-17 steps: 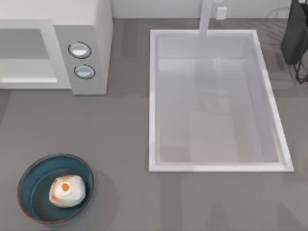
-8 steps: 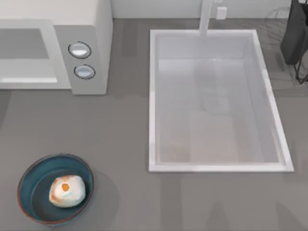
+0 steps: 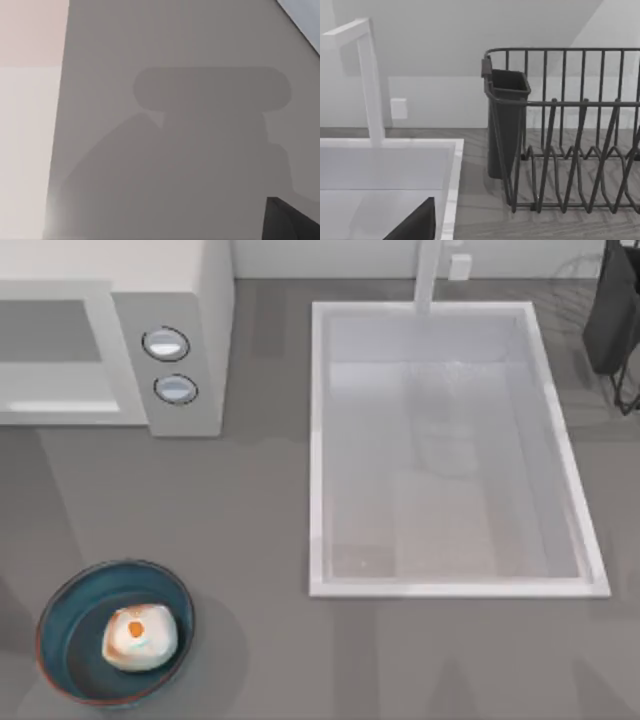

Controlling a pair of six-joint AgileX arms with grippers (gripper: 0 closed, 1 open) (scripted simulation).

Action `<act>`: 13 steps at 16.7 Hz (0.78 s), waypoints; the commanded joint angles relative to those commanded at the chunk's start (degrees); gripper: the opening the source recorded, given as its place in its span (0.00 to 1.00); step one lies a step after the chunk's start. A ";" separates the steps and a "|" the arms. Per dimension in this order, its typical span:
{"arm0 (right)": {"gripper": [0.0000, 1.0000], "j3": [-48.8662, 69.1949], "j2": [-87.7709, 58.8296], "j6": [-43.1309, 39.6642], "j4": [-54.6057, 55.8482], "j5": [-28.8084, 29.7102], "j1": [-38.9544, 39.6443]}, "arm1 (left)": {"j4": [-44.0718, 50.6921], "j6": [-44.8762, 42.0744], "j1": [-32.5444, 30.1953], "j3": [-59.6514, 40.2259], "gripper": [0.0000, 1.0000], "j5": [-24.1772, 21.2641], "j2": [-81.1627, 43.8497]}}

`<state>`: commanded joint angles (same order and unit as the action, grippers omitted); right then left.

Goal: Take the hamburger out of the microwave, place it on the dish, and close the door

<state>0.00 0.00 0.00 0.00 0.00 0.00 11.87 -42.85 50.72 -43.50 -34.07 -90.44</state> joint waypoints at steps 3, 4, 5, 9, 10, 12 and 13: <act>1.00 0.00 0.00 0.00 0.00 0.00 0.00 | -0.39 0.41 -0.37 0.60 0.00 0.19 0.56; 1.00 0.00 0.00 0.00 0.00 0.00 0.00 | -0.39 0.41 -0.37 0.60 0.00 0.19 0.56; 1.00 0.00 0.00 0.00 0.00 0.00 0.00 | -0.21 0.37 -0.01 0.63 0.00 -0.06 0.32; 1.00 0.00 0.00 0.00 0.00 0.00 0.00 | -1.84 4.51 -4.23 4.72 0.00 2.66 4.62; 1.00 0.00 0.00 0.00 0.00 0.00 0.00 | -2.58 6.67 -6.62 6.79 0.00 3.94 7.12; 1.00 0.00 0.00 0.00 0.00 0.00 0.00 | -4.25 11.53 -12.10 11.41 0.00 6.70 12.91; 1.00 0.00 0.00 0.00 0.00 0.00 0.00 | -5.04 13.75 -14.37 13.60 0.00 7.99 15.19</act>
<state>0.00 0.00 0.00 0.00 0.00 0.00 6.82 -29.10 36.35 -29.90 -26.07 -75.25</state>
